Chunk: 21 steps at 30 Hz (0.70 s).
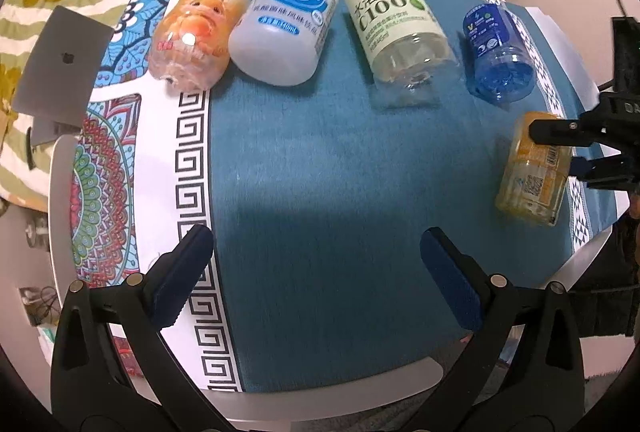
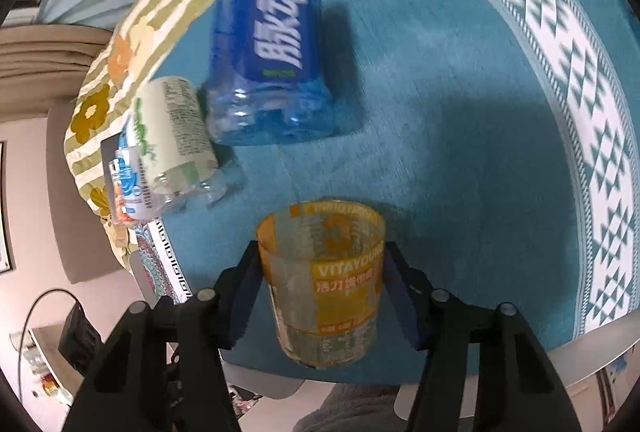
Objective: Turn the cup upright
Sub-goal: 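Rotate the cup upright with the right gripper and lower it onto the cloth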
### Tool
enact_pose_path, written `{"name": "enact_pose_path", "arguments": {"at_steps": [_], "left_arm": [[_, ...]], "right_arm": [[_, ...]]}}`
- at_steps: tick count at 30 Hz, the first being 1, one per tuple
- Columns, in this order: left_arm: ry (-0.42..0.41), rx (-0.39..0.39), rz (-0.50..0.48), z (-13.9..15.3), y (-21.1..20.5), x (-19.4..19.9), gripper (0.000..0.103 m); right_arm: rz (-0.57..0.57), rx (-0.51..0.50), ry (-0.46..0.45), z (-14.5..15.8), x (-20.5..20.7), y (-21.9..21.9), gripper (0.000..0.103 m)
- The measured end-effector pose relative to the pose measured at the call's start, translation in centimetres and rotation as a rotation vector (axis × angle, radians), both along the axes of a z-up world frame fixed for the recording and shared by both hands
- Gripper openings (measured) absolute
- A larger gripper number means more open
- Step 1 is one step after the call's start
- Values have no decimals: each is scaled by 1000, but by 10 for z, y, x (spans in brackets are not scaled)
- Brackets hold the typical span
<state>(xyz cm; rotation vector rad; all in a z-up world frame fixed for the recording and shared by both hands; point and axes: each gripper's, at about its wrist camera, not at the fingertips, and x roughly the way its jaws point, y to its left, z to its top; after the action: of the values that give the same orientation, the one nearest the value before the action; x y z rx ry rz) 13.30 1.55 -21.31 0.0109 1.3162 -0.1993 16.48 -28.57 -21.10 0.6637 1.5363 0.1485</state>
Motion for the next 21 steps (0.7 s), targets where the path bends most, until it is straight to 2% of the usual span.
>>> {"name": "enact_pose_path", "arguments": {"at_steps": [3,7,9,13,16,21], "left_arm": [[-8,0,-10,3,-4,2,103],[-14,4,-24,3,-12,0,103],[-15,8,-32,2,-16,-3,103],[-11,25,-48,-3,-25,-11,103],[0,40,-56,-8,-31,-19,103],[6,44,-56,-10,-38,-32,103]], "right_arm": [[55,-51,-141,21,-6,4,55],[190,-214,-368,38,-25,17,54],[245,-285,-455,37,-39,23,54],[300,-363,-604,29,-63,30,54],[342,-416,-676,27,-74,37,54],[370,-422,-699,22,-86,34,54]]}}
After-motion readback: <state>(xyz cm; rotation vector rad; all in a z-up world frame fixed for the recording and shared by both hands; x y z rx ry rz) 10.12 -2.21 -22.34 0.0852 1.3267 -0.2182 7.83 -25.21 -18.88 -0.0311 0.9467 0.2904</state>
